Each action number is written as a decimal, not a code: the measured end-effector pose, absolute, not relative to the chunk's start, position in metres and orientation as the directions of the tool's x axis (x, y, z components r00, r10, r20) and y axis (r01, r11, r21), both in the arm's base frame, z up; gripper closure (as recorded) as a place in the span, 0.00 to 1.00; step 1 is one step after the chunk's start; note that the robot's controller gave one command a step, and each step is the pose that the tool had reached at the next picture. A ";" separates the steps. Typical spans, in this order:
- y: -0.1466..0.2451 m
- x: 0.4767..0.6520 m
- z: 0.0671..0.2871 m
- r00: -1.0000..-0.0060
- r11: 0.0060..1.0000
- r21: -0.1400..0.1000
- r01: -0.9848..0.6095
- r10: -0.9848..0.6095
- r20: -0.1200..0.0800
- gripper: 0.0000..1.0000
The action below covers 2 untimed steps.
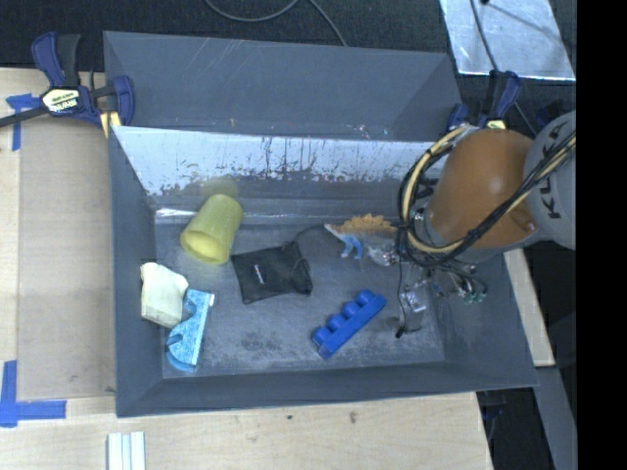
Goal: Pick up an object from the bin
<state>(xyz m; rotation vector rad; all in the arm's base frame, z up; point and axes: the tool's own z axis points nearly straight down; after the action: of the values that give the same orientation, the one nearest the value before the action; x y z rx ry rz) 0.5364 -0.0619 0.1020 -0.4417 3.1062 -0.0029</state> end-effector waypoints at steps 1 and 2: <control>-0.056 0.525 0.088 -0.990 0.990 -0.001 -0.140 -0.140 -0.003 0.00; -0.038 0.519 0.070 -0.832 0.832 -0.003 -0.555 -0.555 -0.003 1.00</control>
Offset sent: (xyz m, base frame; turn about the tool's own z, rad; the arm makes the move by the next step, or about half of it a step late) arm -0.0173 0.0238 -0.0320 -0.3063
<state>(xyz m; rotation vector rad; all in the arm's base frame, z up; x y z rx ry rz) 0.5194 -0.0383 0.0699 -0.9093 3.0035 -0.0031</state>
